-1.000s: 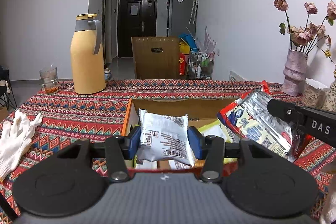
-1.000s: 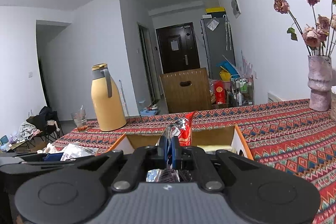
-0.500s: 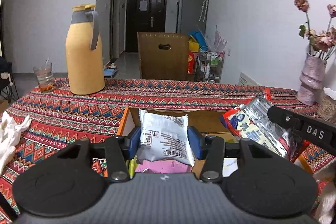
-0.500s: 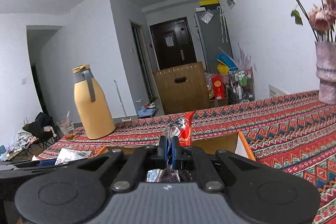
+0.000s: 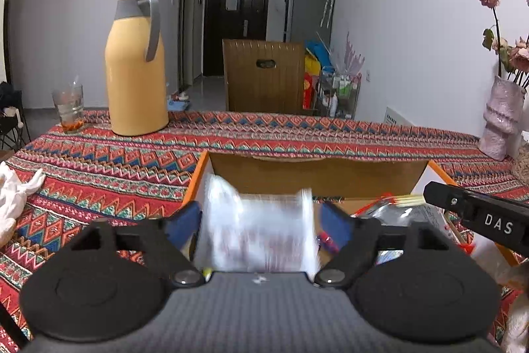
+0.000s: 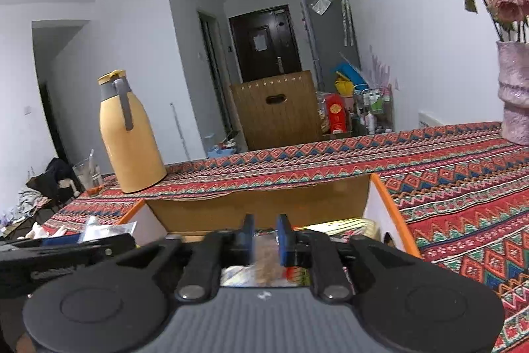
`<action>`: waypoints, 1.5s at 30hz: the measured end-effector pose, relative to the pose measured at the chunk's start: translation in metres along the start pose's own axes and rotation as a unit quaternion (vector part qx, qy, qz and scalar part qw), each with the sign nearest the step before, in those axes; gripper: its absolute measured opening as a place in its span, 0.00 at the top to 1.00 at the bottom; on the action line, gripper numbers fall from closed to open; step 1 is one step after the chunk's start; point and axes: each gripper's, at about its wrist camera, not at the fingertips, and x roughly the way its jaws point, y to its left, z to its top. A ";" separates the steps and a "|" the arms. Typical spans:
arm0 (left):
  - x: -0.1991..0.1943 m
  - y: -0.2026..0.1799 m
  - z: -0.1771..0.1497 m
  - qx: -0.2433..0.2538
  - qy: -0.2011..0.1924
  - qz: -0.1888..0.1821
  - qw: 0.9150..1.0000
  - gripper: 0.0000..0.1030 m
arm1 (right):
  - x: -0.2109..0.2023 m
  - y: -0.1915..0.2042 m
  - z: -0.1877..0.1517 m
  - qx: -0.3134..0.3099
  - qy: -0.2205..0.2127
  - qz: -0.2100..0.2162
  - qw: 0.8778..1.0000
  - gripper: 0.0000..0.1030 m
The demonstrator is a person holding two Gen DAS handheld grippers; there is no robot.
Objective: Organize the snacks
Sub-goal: 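Carry both packets into the box and open both grippers to drop them, then move both open grippers back toward the snack pile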
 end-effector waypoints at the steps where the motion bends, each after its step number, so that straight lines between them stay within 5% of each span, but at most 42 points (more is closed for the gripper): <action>1: -0.002 0.000 0.000 0.000 -0.004 0.002 1.000 0.07 | -0.002 -0.001 0.000 0.002 -0.004 -0.003 1.000 0.47; 4: -0.005 0.001 0.000 -0.004 -0.012 0.005 1.000 0.00 | -0.006 -0.004 0.001 0.006 -0.016 -0.014 1.000 0.09; 6: -0.006 0.000 0.001 -0.004 -0.012 0.005 1.000 0.00 | -0.009 -0.005 0.001 0.008 -0.021 -0.017 1.000 0.00; 30: -0.035 -0.002 0.013 0.001 -0.020 0.011 1.000 0.00 | -0.048 0.008 0.015 -0.020 -0.055 -0.044 0.997 0.00; 45: -0.081 0.033 -0.023 0.009 0.000 0.017 1.000 0.00 | -0.106 0.010 -0.033 -0.051 -0.006 -0.067 0.996 0.00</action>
